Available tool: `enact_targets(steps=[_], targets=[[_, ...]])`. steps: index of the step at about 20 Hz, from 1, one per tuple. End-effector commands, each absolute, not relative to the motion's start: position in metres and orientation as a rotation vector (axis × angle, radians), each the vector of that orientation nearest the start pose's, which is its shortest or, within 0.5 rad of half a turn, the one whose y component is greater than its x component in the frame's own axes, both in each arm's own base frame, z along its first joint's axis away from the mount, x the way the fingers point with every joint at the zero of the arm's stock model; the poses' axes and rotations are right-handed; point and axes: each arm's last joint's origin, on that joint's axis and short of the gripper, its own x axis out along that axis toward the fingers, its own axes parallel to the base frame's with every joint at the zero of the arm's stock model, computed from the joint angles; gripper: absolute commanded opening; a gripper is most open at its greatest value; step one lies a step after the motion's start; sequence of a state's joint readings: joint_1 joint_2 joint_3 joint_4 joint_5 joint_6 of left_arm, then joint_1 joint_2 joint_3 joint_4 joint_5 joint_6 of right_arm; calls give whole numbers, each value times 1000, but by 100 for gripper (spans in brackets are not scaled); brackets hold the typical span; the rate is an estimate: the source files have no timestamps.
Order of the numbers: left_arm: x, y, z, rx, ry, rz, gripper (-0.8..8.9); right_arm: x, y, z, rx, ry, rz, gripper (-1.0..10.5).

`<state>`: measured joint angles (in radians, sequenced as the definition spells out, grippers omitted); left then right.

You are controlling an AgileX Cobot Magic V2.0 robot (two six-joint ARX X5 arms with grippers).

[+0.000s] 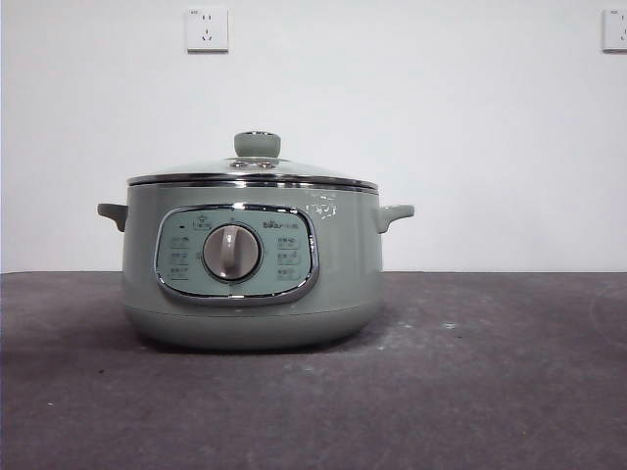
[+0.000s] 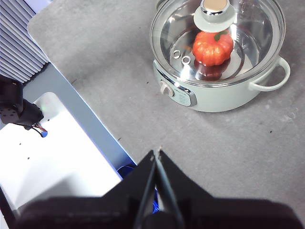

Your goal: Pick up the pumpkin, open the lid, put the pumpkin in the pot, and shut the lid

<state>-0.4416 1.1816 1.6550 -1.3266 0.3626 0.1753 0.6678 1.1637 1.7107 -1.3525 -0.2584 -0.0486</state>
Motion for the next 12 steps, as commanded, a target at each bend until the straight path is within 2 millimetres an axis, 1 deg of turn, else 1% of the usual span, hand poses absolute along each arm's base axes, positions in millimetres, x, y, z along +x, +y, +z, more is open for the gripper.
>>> enact_targets(steps=[1, 7, 8, 10, 12], targets=[[152, -84, 442, 196, 794, -840, -4, 120, 105, 456, -207, 789, 892, 1], [154, -83, 444, 210, 757, -829, -4, 120, 104, 457, -207, 789, 892, 1], [152, -78, 449, 216, 706, -797, -4, 120, 104, 457, -207, 789, 892, 1], [148, -67, 464, 200, 542, -747, -4, 120, 104, 457, -206, 788, 892, 1], [137, -52, 479, 186, 382, -678, -4, 119, 104, 457, -206, 785, 892, 1]])
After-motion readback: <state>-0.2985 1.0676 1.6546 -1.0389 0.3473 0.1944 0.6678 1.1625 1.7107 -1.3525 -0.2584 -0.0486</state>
